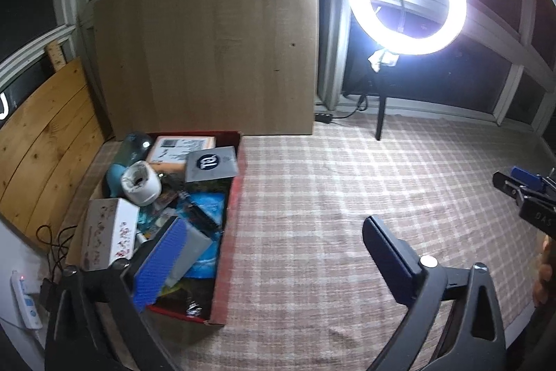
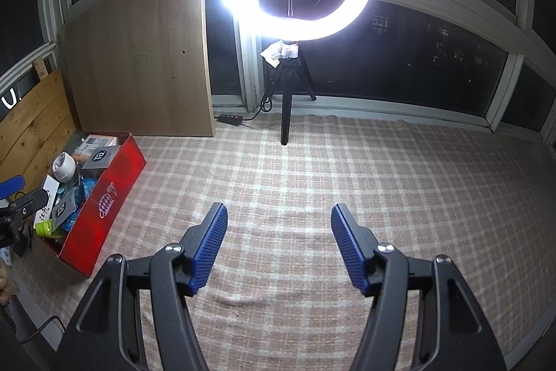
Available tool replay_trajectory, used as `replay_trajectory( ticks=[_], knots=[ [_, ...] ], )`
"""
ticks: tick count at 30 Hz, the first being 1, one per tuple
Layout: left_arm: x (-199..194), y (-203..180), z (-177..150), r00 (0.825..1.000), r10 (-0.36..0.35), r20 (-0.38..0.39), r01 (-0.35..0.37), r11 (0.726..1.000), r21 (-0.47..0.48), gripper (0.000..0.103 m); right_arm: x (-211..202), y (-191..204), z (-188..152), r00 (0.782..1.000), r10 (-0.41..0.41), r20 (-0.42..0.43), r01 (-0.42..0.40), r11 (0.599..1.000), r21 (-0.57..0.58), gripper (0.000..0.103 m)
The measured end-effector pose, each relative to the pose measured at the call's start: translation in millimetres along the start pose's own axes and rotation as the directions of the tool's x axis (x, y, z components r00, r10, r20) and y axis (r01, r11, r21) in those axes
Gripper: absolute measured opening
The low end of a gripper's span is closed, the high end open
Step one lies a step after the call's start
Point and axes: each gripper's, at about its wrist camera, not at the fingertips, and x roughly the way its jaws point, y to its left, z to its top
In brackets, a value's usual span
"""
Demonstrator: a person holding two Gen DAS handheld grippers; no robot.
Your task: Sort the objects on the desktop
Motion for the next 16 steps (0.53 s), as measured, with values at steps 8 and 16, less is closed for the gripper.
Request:
replay_trajectory(
  ticks=[8,16],
  knots=[
    [17.5,-37.4,2.2,0.997,-0.064,-0.031,0.066,0.996,0.060,0.102,4.5,-16.8,-5.7,1.000,-0.024,-0.019,0.025,0.999,0.032,0.061],
    [21.9,-51.1,2.2,0.995,-0.092,-0.034,0.094,0.993,0.072,0.101,9.7,-26.9,-8.0,0.999,-0.043,-0.030,0.045,0.998,0.053,0.061]
  ],
)
